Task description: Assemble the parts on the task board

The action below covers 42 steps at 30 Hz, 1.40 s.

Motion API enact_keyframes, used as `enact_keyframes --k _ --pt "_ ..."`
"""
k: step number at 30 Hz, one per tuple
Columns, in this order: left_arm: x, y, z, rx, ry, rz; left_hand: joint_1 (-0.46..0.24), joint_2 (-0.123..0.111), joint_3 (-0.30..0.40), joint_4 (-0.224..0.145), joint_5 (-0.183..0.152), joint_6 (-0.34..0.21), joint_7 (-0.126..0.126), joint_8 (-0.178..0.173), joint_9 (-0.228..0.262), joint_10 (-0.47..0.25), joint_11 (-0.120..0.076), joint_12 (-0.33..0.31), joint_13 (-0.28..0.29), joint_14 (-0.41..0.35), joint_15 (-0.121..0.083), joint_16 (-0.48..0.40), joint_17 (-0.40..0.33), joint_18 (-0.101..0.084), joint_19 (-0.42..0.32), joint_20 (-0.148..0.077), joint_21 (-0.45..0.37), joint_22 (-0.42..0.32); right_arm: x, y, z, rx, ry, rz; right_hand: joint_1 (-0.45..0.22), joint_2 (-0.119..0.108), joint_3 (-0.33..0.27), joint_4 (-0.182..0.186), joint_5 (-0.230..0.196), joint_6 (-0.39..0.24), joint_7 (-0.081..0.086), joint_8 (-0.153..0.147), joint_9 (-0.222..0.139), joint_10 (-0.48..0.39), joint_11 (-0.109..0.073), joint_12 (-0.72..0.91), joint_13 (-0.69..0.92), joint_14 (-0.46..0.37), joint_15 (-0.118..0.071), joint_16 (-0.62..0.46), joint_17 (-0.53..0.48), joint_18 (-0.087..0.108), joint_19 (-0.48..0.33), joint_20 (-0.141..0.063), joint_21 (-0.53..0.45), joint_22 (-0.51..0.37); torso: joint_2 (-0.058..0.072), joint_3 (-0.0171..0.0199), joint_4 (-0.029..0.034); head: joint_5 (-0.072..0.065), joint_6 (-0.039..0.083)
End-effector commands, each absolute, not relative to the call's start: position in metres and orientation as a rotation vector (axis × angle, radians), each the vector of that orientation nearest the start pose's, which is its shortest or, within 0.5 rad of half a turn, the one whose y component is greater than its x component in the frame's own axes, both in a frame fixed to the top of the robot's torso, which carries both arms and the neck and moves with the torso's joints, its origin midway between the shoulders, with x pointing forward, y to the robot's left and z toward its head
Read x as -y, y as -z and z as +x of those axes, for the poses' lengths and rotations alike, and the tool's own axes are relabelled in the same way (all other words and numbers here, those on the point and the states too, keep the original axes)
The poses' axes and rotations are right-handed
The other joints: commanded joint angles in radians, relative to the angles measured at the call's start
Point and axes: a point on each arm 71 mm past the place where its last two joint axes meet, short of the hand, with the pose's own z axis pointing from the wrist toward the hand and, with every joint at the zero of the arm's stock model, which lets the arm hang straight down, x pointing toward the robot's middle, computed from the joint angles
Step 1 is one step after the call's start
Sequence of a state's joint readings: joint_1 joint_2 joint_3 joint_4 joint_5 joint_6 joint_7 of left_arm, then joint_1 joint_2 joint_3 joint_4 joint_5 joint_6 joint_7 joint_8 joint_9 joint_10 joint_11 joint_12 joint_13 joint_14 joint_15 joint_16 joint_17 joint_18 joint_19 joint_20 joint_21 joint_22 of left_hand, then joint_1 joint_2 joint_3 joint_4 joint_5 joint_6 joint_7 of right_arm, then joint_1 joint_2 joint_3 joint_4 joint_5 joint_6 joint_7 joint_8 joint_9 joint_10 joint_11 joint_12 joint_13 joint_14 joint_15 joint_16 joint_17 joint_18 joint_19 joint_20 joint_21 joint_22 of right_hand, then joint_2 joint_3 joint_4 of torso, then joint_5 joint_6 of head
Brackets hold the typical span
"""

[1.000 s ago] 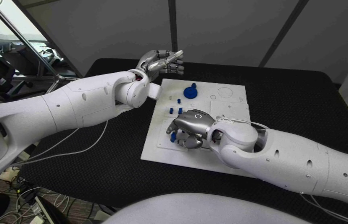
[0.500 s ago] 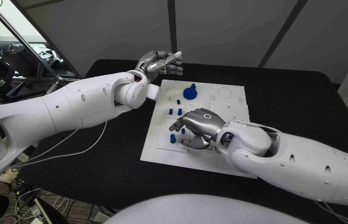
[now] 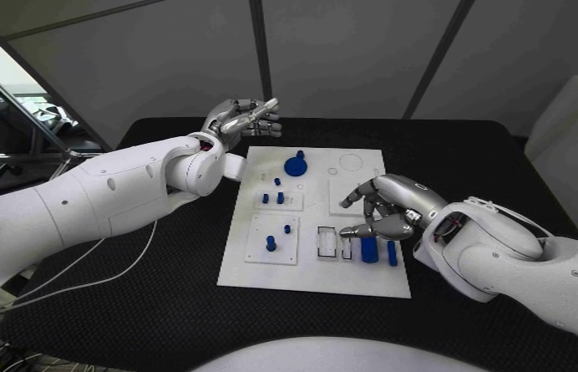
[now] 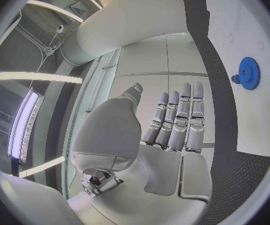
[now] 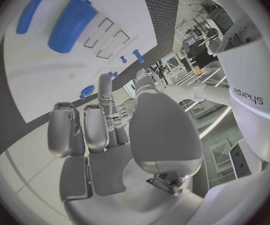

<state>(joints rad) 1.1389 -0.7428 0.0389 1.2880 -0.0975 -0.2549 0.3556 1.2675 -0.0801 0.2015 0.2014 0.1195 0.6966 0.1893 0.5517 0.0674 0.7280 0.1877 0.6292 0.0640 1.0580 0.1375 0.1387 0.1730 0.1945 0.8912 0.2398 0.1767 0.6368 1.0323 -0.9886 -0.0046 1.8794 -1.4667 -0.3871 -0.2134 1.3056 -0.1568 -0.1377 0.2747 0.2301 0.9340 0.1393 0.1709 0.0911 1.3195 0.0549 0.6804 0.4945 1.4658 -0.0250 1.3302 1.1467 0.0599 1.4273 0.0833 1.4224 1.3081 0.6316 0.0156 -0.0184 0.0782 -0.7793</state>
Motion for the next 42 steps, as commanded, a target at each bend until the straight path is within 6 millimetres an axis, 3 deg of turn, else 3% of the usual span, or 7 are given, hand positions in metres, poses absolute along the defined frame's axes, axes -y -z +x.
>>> enact_keyframes --k 1,4,7,13,15,23,42 --pt "-0.231 0.198 0.527 -1.404 1.472 -1.1 0.005 0.003 0.007 0.0 -0.003 -0.005 0.056 0.006 -0.002 0.0 0.003 -0.006 -0.001 0.004 0.0 -0.005 -0.001 -0.013 -0.002 0.002 -0.006 -0.002 0.193 0.209 0.388 -1.827 -0.755 0.162 0.004 0.031 -0.023 0.017 0.015 0.006 -0.009 0.047 0.01 0.028 -0.01 0.353 0.391 0.054 -0.005 0.058 0.09 -0.023 0.037 -0.001 0.041 0.129 -0.003 -0.0012 -0.0121 -0.024 0.006" --pt "-0.234 0.198 0.526 -1.403 1.467 -1.103 0.005 0.003 0.007 0.0 -0.003 -0.005 0.056 0.006 -0.002 0.0 0.003 -0.006 -0.001 0.004 0.0 -0.005 -0.001 -0.013 -0.002 0.002 -0.006 -0.002 0.204 0.21 0.386 -1.847 -0.716 0.199 0.004 0.044 -0.035 0.015 0.019 -0.001 -0.01 0.103 0.022 0.033 -0.009 0.556 0.635 0.058 -0.002 0.097 0.15 -0.03 0.057 0.0 0.065 0.159 -0.005 -0.0014 -0.0158 -0.032 0.008" --pt "-0.235 0.198 0.526 -1.4 1.467 -1.109 0.005 0.003 0.007 -0.001 -0.003 -0.005 0.056 0.006 -0.002 0.0 0.003 -0.007 -0.001 0.004 0.0 -0.006 -0.001 -0.013 -0.002 0.002 -0.007 -0.002 0.211 0.211 0.384 -1.858 -0.676 0.204 -0.019 0.056 -0.046 0.015 0.061 0.018 -0.023 0.149 0.044 0.091 -0.018 0.663 0.773 0.067 -0.009 0.127 0.201 -0.037 0.078 -0.003 0.087 0.186 -0.006 -0.0007 -0.0193 -0.04 0.004" --pt "-0.235 0.199 0.525 -1.4 1.473 -1.115 0.005 0.003 0.007 -0.001 -0.003 -0.005 0.056 0.006 -0.002 0.0 0.003 -0.007 -0.001 0.004 0.0 -0.006 -0.001 -0.013 -0.002 0.002 -0.007 -0.002 0.216 0.215 0.381 -1.87 -0.569 0.166 -0.062 0.065 -0.057 0.017 0.094 0.03 -0.034 0.199 0.08 0.139 -0.028 0.74 0.877 0.079 -0.015 0.168 0.276 -0.05 0.115 -0.009 0.122 0.229 -0.008 -0.0018 -0.0243 -0.049 -0.003" --pt "-0.234 0.199 0.525 -1.4 1.475 -1.115 0.005 0.003 0.007 -0.001 -0.003 -0.005 0.057 0.006 -0.002 0.0 0.003 -0.007 -0.001 0.004 0.0 -0.006 -0.002 -0.013 -0.002 0.002 -0.007 -0.003 0.217 0.217 0.38 -1.879 -0.523 0.159 -0.072 0.064 -0.057 0.018 0.099 0.027 -0.036 0.211 0.091 0.152 -0.029 0.758 0.902 0.083 -0.016 0.181 0.301 -0.054 0.126 -0.011 0.133 0.243 -0.008 -0.0025 -0.0227 -0.054 -0.005" --pt "-0.233 0.199 0.524 -1.4 1.478 -1.115 0.005 0.003 0.007 -0.001 -0.003 -0.005 0.057 0.006 -0.002 0.0 0.003 -0.007 -0.001 0.004 0.0 -0.006 -0.002 -0.013 -0.002 0.002 -0.007 -0.003 0.213 0.232 0.376 -1.934 -0.442 0.158 -0.095 0.07 -0.052 0.019 0.133 0.013 -0.037 0.235 0.118 0.161 -0.03 0.772 0.926 0.087 -0.017 0.195 0.328 -0.059 0.141 -0.012 0.146 0.26 -0.007 -0.0021 -0.019 -0.063 -0.01" --pt "-0.234 0.199 0.524 -1.4 1.477 -1.116 0.005 0.004 0.007 -0.001 -0.003 -0.006 0.057 0.006 -0.001 0.0 0.003 -0.007 -0.001 0.005 0.0 -0.007 -0.002 -0.013 -0.002 0.002 -0.007 -0.004 0.195 0.256 0.372 -2.008 -0.434 0.122 -0.101 0.081 -0.047 0.018 0.151 0.007 -0.038 0.248 0.133 0.159 -0.031 0.771 0.927 0.087 -0.016 0.197 0.333 -0.059 0.142 -0.011 0.147 0.261 -0.006 -0.0036 -0.0193 -0.054 -0.025"
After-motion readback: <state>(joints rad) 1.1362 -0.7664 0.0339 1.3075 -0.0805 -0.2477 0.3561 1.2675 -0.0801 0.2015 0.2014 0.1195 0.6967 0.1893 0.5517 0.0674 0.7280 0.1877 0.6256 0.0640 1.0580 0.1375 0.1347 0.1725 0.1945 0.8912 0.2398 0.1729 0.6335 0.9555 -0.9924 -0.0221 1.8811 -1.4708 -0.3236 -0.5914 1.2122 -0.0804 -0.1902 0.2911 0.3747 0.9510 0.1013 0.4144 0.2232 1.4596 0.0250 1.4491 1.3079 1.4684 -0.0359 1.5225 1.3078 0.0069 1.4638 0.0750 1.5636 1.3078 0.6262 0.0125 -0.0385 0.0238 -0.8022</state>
